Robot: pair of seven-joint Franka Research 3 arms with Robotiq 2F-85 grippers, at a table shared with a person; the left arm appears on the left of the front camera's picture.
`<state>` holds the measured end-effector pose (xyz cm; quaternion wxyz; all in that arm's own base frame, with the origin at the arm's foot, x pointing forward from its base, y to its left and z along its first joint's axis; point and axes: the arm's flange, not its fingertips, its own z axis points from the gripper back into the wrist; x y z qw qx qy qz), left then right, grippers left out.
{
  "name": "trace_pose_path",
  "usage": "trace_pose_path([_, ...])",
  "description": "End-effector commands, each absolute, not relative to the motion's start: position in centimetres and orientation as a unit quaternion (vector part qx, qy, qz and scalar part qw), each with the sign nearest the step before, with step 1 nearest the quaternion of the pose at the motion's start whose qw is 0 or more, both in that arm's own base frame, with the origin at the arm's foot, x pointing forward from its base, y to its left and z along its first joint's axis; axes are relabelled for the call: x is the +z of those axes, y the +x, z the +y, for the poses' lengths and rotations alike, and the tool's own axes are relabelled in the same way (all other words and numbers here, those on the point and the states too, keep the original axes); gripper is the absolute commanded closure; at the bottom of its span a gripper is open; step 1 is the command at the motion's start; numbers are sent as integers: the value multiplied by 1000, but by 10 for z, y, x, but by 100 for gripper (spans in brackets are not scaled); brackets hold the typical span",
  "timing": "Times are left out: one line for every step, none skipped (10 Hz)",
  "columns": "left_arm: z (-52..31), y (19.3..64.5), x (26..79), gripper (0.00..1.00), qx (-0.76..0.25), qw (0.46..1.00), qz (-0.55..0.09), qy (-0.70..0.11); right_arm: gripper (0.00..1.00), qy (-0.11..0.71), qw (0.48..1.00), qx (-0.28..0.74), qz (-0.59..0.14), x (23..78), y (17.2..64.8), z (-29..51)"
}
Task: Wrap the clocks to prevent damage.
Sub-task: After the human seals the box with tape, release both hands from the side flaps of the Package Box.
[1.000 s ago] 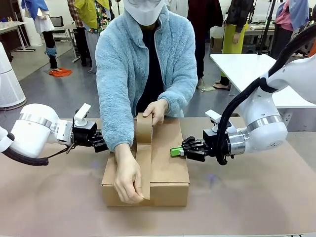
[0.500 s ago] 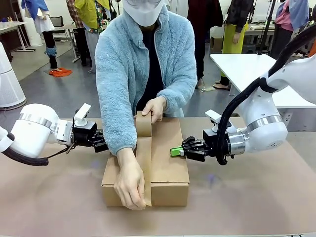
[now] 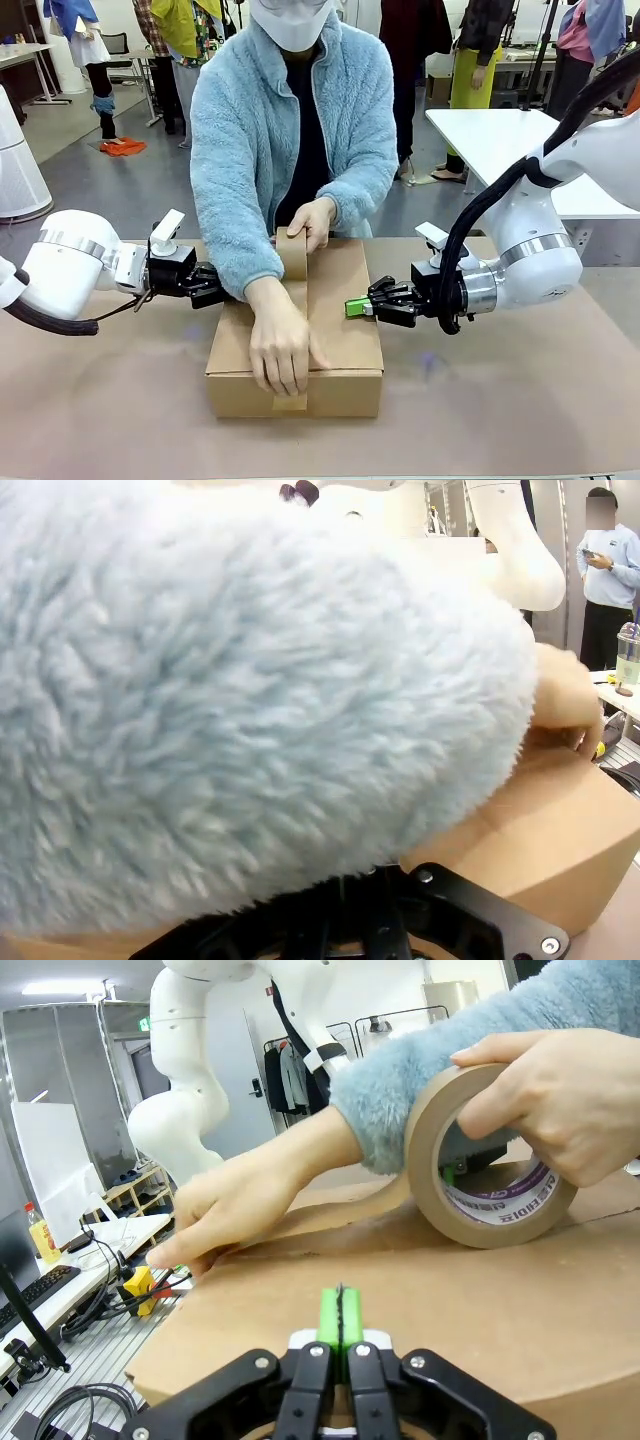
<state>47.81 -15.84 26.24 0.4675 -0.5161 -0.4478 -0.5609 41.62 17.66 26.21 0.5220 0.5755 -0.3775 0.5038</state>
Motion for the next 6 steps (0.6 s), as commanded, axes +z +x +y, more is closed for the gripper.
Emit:
trace_pose_path([-159, 478, 262, 100, -560, 470, -448, -515, 99, 571, 526, 505, -376, 261, 415, 178])
trace_pose_path([-159, 478, 262, 100, -560, 470, -448, -515, 99, 571, 526, 505, -376, 261, 415, 178])
trace_pose_path([-159, 478, 262, 100, -560, 470, -448, -515, 99, 571, 526, 505, -376, 261, 415, 178])
trace_pose_path([-159, 478, 262, 100, -560, 470, -448, -515, 99, 571, 526, 505, -376, 261, 415, 178])
trace_pose_path([-159, 478, 262, 100, -560, 470, -448, -515, 99, 571, 526, 505, -376, 261, 415, 178])
trace_pose_path([-159, 478, 262, 100, -560, 470, -448, -515, 99, 571, 526, 505, -376, 261, 415, 178])
